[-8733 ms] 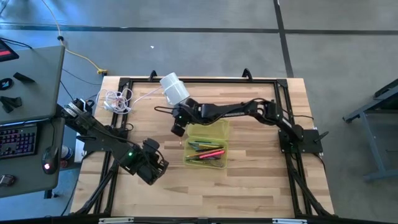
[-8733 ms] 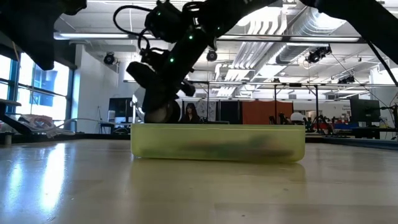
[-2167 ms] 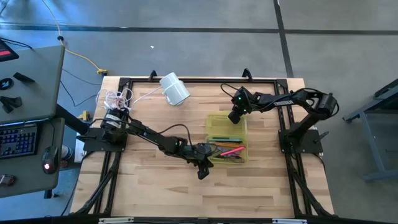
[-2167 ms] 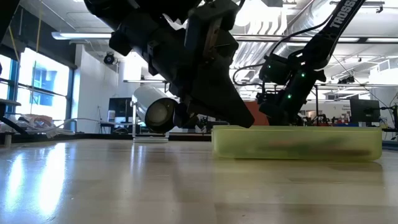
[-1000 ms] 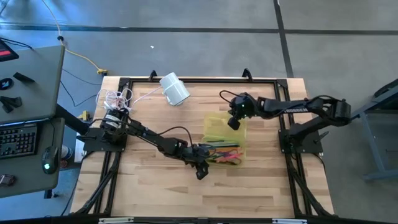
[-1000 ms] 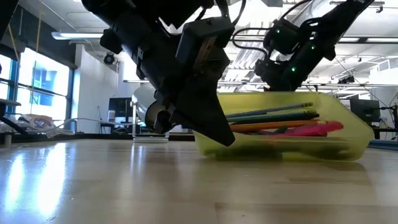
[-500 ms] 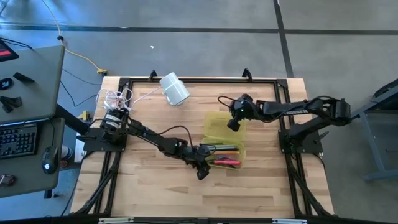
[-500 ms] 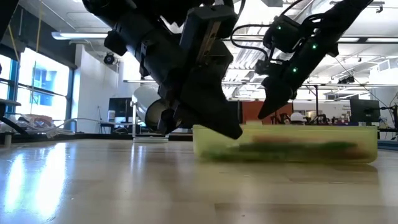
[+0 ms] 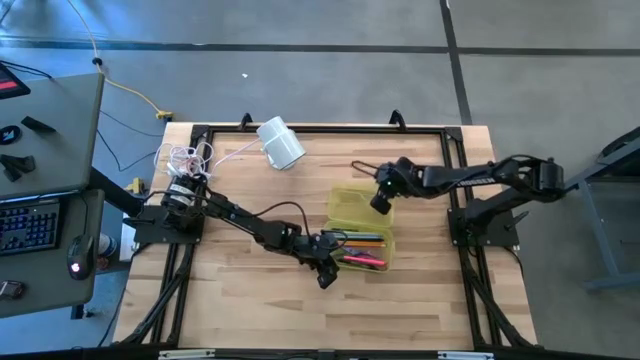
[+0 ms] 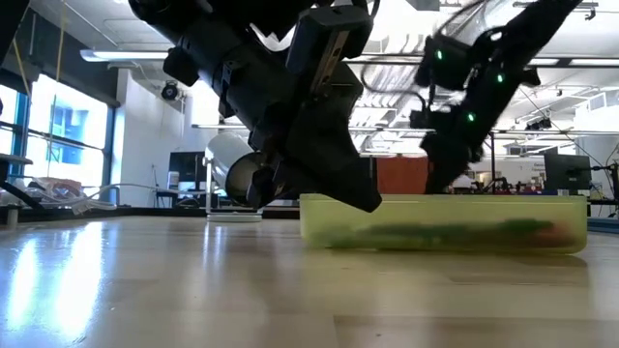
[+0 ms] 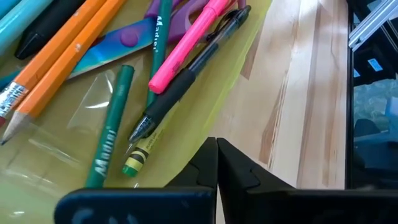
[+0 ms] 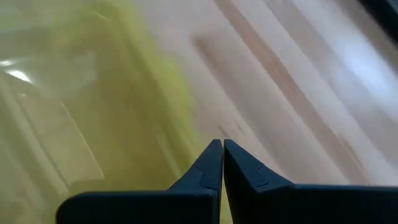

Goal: Pick & place school supplies into a supply box
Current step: Close the supply box

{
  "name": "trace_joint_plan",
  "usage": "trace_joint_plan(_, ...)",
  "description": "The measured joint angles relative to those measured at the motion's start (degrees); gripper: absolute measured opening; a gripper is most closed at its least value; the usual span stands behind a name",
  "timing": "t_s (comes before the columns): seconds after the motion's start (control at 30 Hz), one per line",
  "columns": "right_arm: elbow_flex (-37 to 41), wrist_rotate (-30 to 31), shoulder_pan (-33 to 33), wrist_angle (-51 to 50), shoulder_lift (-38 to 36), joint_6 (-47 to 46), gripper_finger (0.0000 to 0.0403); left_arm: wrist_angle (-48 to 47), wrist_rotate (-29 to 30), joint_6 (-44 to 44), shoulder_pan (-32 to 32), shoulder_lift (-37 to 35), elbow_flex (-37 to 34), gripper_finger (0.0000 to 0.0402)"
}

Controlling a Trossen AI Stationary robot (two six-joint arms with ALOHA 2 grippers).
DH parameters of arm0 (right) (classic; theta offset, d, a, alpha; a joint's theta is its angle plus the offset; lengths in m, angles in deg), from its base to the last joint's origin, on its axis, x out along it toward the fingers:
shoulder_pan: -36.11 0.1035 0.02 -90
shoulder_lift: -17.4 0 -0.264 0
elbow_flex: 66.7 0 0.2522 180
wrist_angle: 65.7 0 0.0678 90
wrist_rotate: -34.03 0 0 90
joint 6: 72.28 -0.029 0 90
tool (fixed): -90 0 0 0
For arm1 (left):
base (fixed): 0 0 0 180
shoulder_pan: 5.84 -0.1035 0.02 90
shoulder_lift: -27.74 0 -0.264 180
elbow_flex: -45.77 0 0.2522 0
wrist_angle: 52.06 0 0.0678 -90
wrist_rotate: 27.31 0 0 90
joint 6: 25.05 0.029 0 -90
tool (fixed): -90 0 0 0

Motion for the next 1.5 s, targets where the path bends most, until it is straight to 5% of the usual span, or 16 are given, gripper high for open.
trace_joint_plan(0.23, 5.65, -5.40, -6.39, 1.22, 0.02, -5.00, 0.0000, 0.02, -0.02, 0.01, 0.07, 0.00, 0.00, 0.0032)
trace_joint_plan(0.93, 10.37, -13.59, -6.87, 11.57, -5.87, -1.94, 0.0000, -0.44, -0.72, -1.61, 0.09, -0.04, 0.09, 0.0041)
trace_joint_plan(1.23, 10.37, -12.42, -3.98, 12.06, -7.50, 3.23, 0.0000, -0.61, -0.92, -2.68, 0.09, -0.11, 0.09, 0.0029)
trace_joint_plan(1.5, 10.37, -5.31, 0.82, 12.41, -9.24, 4.59, 0.0000, -0.89, -1.64, -4.25, 0.11, -0.13, 0.09, 0.0042)
